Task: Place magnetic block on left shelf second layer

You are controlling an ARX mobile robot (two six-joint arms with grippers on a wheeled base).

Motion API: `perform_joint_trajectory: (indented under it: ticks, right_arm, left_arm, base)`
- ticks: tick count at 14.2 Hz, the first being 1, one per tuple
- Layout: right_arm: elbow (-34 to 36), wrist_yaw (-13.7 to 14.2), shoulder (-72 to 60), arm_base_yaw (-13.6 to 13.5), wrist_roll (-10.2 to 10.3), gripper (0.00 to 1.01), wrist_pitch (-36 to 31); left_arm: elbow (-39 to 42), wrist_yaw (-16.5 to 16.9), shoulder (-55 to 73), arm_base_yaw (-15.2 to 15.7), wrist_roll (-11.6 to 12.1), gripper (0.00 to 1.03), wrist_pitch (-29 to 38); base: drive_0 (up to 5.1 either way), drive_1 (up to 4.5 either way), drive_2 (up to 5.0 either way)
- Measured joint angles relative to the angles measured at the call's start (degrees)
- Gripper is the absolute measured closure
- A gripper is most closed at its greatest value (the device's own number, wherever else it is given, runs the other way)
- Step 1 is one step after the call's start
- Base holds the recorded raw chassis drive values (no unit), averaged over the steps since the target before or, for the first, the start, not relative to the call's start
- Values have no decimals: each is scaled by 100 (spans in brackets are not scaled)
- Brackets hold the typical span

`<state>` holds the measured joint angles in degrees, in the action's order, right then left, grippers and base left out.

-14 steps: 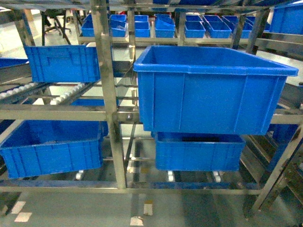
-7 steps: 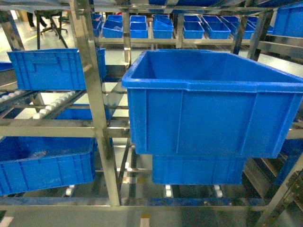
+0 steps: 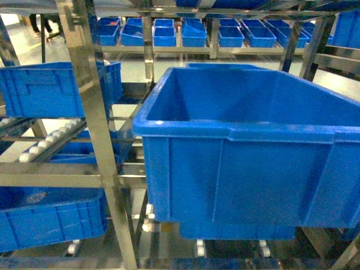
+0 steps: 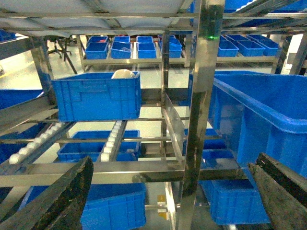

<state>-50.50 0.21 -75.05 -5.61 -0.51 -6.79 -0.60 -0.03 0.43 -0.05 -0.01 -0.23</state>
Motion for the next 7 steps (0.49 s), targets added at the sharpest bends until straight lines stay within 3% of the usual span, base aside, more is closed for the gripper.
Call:
perform_joint_trajectory:
  ticks: [2, 7]
  right_arm:
    - [0, -2, 0, 0, 0, 68, 13]
    - [0, 0, -70, 4, 0, 68, 0]
  left_arm:
    - [0, -2, 0, 0, 0, 5, 7]
    - [0, 4, 0, 0, 0, 5, -4]
  base:
    - [11, 426, -404]
    - [0, 0, 0]
